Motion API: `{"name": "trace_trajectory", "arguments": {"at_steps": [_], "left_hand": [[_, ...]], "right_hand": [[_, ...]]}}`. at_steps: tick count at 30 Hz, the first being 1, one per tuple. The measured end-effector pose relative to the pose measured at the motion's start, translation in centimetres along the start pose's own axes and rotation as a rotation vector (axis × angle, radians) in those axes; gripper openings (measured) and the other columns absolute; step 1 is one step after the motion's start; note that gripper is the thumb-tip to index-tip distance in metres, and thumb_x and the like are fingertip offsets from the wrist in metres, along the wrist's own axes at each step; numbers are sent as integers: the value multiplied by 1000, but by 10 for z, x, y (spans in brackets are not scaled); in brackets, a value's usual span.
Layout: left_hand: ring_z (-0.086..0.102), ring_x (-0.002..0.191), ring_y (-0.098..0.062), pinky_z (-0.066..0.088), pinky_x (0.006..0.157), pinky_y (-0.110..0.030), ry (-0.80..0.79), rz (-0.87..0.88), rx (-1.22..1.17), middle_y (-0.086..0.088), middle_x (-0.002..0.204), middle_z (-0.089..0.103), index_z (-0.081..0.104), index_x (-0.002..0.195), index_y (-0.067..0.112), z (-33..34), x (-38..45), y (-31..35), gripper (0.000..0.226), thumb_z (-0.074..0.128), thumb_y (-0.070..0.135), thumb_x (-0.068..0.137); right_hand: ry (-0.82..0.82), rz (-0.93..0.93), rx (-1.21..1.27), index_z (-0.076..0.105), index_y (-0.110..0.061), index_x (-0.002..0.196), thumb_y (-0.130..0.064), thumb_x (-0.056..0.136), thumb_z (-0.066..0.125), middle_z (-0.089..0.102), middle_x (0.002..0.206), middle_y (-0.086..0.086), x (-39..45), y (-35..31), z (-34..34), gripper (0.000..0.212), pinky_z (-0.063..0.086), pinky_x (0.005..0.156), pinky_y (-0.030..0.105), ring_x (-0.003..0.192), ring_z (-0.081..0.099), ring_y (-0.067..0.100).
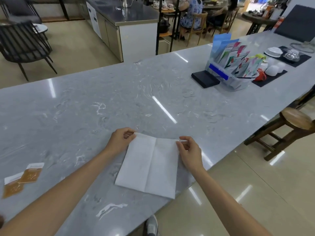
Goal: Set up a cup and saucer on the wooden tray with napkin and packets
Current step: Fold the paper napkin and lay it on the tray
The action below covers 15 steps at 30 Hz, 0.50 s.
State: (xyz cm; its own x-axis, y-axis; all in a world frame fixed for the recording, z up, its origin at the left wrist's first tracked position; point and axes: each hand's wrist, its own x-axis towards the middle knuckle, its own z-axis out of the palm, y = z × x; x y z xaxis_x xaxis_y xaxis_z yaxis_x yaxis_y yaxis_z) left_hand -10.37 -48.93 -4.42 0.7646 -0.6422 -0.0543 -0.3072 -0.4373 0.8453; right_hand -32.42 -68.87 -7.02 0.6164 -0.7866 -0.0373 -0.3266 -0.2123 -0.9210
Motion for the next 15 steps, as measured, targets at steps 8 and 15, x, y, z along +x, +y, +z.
{"name": "trace_trajectory", "arguments": {"at_steps": [8, 15], "left_hand": [[72, 82, -26, 56, 80, -23, 77, -74, 84, -9, 88, 77, 76, 98, 6, 15, 11, -15, 12, 74, 13, 89], [68, 90, -31, 57, 88, -43, 137, -95, 172, -12, 98, 71, 72, 107, 6, 25, 7, -8, 21, 75, 8, 86]], "right_hand": [[10, 44, -195, 62, -27, 117, -36, 93, 69, 69, 84, -14, 10, 22, 10, 27, 46, 69, 9, 84, 64, -6], [6, 9, -292, 56, -22, 127, -31, 95, 65, 60, 105, -8, 9, 14, 9, 34, 51, 70, 20, 76, 62, 4]]}}
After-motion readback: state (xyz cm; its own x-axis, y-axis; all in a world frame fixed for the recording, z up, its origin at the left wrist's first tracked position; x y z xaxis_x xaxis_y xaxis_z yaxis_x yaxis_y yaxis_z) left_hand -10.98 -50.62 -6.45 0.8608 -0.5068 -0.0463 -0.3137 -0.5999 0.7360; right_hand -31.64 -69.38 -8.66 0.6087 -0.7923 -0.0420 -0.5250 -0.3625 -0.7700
